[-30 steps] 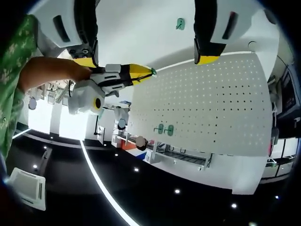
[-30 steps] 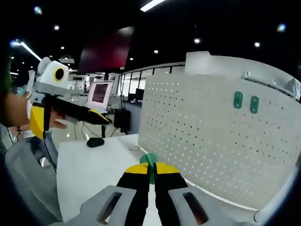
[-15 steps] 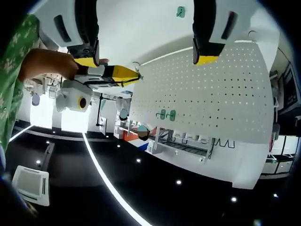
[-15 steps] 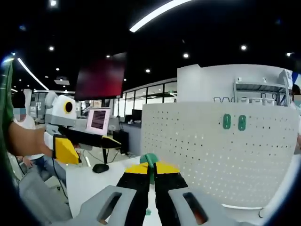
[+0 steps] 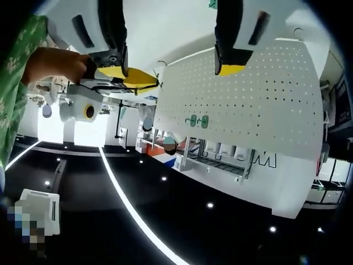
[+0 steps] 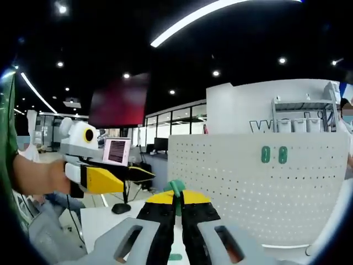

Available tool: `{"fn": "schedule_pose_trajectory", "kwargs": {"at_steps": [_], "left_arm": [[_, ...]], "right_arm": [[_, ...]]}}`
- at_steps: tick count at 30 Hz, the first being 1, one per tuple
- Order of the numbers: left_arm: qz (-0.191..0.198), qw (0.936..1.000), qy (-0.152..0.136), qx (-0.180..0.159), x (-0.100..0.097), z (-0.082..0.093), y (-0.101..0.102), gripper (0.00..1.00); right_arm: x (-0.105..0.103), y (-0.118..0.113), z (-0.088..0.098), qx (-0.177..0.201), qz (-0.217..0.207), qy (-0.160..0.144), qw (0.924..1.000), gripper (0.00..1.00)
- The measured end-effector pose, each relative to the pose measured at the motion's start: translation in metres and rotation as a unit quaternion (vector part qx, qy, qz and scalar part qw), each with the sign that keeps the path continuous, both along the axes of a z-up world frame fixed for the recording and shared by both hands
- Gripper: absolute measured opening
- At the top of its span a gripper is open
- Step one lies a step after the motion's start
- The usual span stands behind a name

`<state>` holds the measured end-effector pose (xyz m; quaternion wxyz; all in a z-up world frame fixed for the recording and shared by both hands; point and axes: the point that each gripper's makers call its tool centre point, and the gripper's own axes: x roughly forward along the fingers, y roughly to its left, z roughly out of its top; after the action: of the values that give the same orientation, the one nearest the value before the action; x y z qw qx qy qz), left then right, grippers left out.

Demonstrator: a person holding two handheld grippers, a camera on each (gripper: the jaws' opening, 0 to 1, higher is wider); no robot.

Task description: Insert the hook assembly into the mounting plate slot until the hook locks in place.

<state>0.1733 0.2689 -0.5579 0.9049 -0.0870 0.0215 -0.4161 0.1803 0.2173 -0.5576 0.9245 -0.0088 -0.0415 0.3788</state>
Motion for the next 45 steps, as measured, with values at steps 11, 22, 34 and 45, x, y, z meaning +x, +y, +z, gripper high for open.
{"fn": "schedule_pose_trajectory", "kwargs": {"at_steps": [11, 22, 34, 45], "left_arm": [[-0.013, 0.9998, -0.011, -0.009, 0.003, 0.007, -0.01, 0.41], [-0.032, 0.9994, -0.01, -0.013, -0.002, 0.005, -0.019, 0.24], [-0.034, 0.9993, -0.012, -0.011, -0.001, 0.005, -0.02, 0.13], [-0.042, 0.999, -0.018, -0.003, -0.005, 0.003, -0.021, 0.03]], "right_arm": [[-0.004, 0.003, 0.009, 0.014, 0.004, -0.005, 0.9999, 0.02], [-0.007, 0.012, 0.011, 0.015, 0.015, -0.007, 0.9997, 0.02], [-0.009, 0.016, 0.009, 0.013, 0.019, -0.006, 0.9997, 0.02], [-0.009, 0.019, 0.005, 0.006, 0.02, -0.003, 0.9998, 0.02]]}}
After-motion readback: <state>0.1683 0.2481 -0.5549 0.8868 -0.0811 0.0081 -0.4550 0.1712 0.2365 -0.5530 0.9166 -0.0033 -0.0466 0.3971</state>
